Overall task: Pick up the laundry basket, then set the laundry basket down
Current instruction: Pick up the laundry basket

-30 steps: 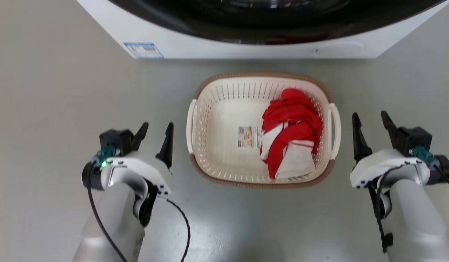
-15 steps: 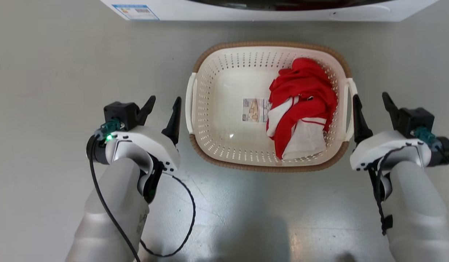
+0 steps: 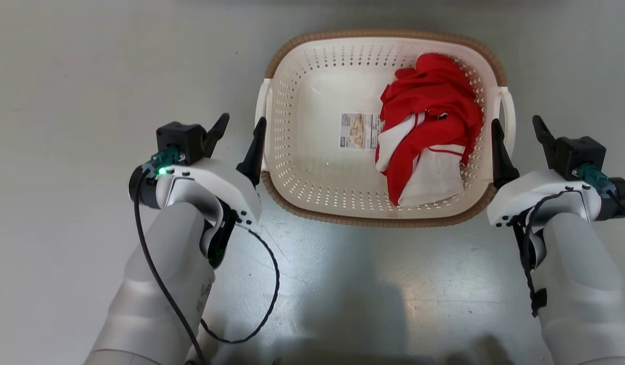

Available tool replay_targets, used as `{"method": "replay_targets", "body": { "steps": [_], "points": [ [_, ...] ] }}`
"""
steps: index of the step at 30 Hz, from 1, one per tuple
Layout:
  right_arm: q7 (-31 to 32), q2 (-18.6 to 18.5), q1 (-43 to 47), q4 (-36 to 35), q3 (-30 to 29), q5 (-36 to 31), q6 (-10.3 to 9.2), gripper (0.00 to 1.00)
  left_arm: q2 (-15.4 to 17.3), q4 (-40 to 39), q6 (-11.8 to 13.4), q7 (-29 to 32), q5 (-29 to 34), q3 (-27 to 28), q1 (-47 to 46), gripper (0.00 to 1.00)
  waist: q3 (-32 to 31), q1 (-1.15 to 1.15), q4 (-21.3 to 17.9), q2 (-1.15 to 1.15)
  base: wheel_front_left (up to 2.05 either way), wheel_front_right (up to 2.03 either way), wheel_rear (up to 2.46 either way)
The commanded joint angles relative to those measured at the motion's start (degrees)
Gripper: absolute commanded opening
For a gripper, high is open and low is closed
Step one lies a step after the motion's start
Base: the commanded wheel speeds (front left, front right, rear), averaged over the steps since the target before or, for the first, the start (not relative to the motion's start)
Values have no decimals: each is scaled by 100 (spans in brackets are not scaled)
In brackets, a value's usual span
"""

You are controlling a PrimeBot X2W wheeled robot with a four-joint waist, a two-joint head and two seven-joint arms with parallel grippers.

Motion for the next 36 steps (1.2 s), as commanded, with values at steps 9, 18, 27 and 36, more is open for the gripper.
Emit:
{"method": "replay_targets", "body": {
  "steps": [9, 18, 27, 36],
  "points": [
    [-63, 60, -87, -20, 259, 110, 34, 100, 134, -11, -34, -51, -128, -57, -209, 100, 294, 0, -16, 0, 0, 0, 0],
    [-63, 60, -214, 86, 323, 208, 34, 100, 134, 189, -30, -51, -235, -222, -360, 100, 461, 0, -20, 0, 0, 0, 0],
    [-63, 60, -344, 422, 328, 225, 34, 100, 134, 338, 6, -51, -298, -376, -488, 100, 581, 0, -52, 0, 0, 0, 0],
    [-63, 60, -520, 772, 438, 361, 34, 100, 134, 691, 38, -51, -374, -596, -664, 100, 621, 0, -95, 0, 0, 0, 0]
  ]
}}
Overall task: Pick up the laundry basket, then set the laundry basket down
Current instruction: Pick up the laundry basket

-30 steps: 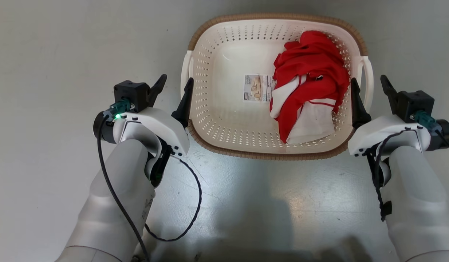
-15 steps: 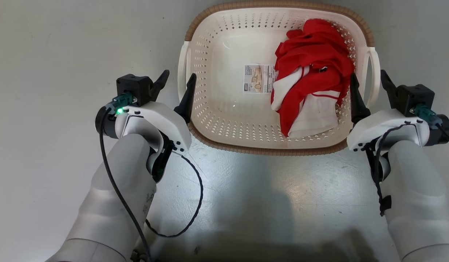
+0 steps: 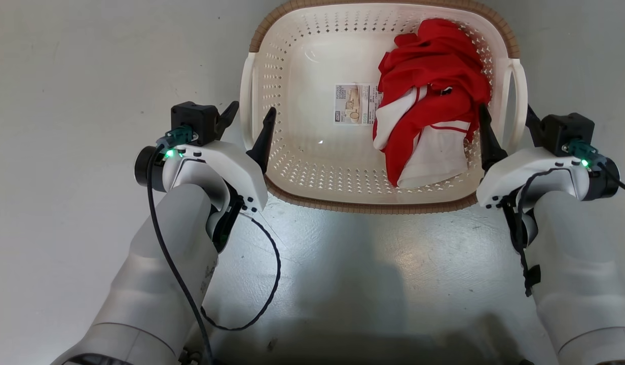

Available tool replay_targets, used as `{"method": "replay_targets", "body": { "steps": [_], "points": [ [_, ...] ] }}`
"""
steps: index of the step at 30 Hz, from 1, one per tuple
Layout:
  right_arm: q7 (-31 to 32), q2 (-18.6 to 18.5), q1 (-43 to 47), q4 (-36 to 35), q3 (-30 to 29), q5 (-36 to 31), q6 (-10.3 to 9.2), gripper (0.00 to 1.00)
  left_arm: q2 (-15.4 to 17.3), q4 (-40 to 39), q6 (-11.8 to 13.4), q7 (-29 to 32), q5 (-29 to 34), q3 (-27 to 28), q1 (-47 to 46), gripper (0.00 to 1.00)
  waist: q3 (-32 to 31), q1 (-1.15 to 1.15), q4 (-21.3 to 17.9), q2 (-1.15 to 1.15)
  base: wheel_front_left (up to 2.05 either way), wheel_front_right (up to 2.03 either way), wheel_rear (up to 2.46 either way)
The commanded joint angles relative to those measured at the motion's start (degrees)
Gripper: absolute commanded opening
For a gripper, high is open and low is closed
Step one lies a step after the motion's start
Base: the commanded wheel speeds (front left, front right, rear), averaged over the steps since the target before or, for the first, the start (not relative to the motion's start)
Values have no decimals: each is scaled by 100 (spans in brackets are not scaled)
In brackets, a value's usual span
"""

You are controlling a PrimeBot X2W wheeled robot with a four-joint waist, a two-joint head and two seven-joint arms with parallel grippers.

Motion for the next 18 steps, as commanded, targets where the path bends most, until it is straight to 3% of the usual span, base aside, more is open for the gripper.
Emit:
{"method": "replay_targets", "body": {
  "steps": [1, 18],
  "points": [
    [-62, 90, 107, 5, 127, 53, 34, 100, 138, 3, 33, -34, -82, 68, 0, 100, 0, 0, -10, 0, 0, 0, 0],
    [-62, 90, -118, 304, 280, 215, 34, 100, 138, 550, 95, -34, -187, -213, -301, 100, 70, 0, -76, 0, 0, 0, 0]
  ]
}}
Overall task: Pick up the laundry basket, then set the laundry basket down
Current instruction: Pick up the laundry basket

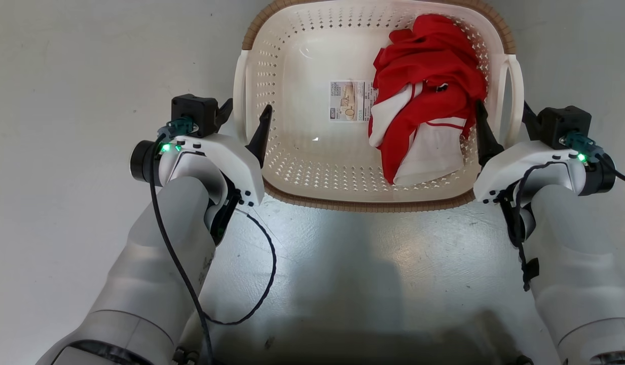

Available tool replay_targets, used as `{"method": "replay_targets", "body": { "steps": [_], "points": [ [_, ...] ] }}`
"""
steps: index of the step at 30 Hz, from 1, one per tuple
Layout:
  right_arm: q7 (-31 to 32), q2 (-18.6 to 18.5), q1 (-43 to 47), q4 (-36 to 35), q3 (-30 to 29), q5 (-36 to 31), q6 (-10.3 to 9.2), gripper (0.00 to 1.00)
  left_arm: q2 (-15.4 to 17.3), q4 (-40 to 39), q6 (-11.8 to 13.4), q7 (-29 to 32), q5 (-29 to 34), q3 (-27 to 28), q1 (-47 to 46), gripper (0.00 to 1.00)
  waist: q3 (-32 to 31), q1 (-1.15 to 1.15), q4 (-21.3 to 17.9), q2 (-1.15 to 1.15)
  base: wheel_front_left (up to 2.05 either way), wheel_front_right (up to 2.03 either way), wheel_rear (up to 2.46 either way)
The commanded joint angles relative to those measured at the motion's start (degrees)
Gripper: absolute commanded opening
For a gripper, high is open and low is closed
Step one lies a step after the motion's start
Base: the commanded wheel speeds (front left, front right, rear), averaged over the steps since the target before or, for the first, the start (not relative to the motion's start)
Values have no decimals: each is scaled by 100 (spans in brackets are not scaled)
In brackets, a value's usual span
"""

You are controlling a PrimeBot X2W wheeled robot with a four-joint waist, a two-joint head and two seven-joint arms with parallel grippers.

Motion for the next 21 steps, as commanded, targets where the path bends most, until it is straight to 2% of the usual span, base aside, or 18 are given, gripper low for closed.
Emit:
{"method": "replay_targets", "body": {
  "steps": [1, 21],
  "points": [
    [-62, 102, 147, -32, 135, 71, 34, 100, 139, 12, 47, -34, -5, 73, 37, 100, 1, 0, -4, 0, 0, 0, 0],
    [-62, 102, 162, -36, 437, 326, 34, 100, 139, 157, 91, -34, 11, -41, -113, 100, -18, 0, -74, 0, 0, 0, 0]
  ]
}}
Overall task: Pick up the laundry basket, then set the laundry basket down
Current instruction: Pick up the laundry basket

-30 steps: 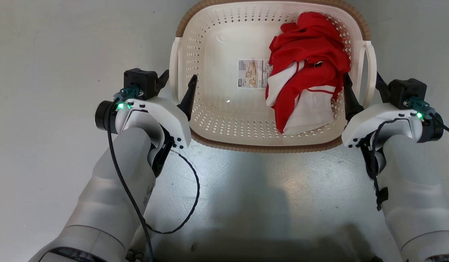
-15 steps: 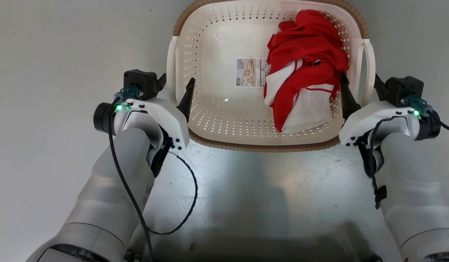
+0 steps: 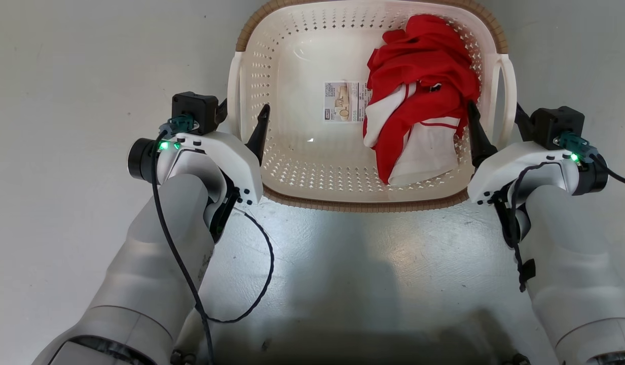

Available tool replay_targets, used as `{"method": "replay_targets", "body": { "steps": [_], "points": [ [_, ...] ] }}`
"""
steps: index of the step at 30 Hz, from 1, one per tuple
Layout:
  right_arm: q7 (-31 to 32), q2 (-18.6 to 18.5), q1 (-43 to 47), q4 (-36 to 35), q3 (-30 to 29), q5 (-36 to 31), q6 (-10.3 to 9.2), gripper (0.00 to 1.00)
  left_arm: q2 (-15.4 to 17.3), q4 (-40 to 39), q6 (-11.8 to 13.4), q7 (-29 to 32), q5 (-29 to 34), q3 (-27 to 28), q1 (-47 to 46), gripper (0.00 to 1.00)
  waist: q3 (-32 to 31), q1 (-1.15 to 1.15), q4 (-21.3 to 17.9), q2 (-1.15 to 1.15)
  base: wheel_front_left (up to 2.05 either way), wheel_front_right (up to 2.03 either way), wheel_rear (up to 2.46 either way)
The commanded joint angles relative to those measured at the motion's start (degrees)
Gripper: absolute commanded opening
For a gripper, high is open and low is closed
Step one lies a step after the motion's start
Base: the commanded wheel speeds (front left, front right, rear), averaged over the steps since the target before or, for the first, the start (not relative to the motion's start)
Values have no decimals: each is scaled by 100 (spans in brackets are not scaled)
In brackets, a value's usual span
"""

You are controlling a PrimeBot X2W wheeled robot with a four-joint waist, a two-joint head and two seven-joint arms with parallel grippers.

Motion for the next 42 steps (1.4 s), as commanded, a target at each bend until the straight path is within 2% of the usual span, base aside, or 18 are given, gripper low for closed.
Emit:
{"method": "replay_targets", "body": {
  "steps": [1, 10, 11, 12, 13, 21, 27, 34, 42],
  "points": [
    [-62, 102, 160, -41, 138, 35, 34, 100, 138, -18, 43, -34, 26, 72, -2, 100, -5, 0, -4, 0, 0, 0, 0],
    [-62, 102, 154, -81, 279, 155, 34, 100, 138, 1, 57, -34, 84, 70, -29, 100, -39, 0, -48, 0, 0, 0, 0],
    [-62, 102, 155, -83, 287, 164, 34, 100, 138, 9, 57, -34, 98, 61, -30, 73, -40, 0, -52, 0, 0, 0, 0],
    [-62, 102, 155, -87, 298, 172, 34, 15, 138, 13, 61, -34, 123, 49, -35, 17, -40, 0, -53, 0, 0, 0, 0],
    [-62, 102, 156, -124, 319, 170, 34, 0, 138, 12, 63, -34, 149, 37, -40, 0, -40, 0, -54, 0, 0, 0, 0],
    [-62, 102, 249, -39, 391, 124, 34, 0, 138, 61, 94, -34, 239, 31, 8, 0, -172, 0, -42, 0, 0, 0, 0],
    [-62, 102, 281, 401, 640, 224, 34, 0, 138, 250, 59, -34, 176, -55, 157, 0, -498, 0, -61, 0, 0, 0, 0],
    [76, 102, 273, 1092, 1215, 692, 34, 0, 138, 561, 6, -21, -33, -272, 490, 0, -1195, 0, -124, 0, 0, 0, 0],
    [559, 102, 512, 1313, 1856, 1246, 34, 0, 138, 727, -33, 159, -359, -466, 997, 0, -2149, 0, -203, 0, 0, 0, 0]
  ]
}}
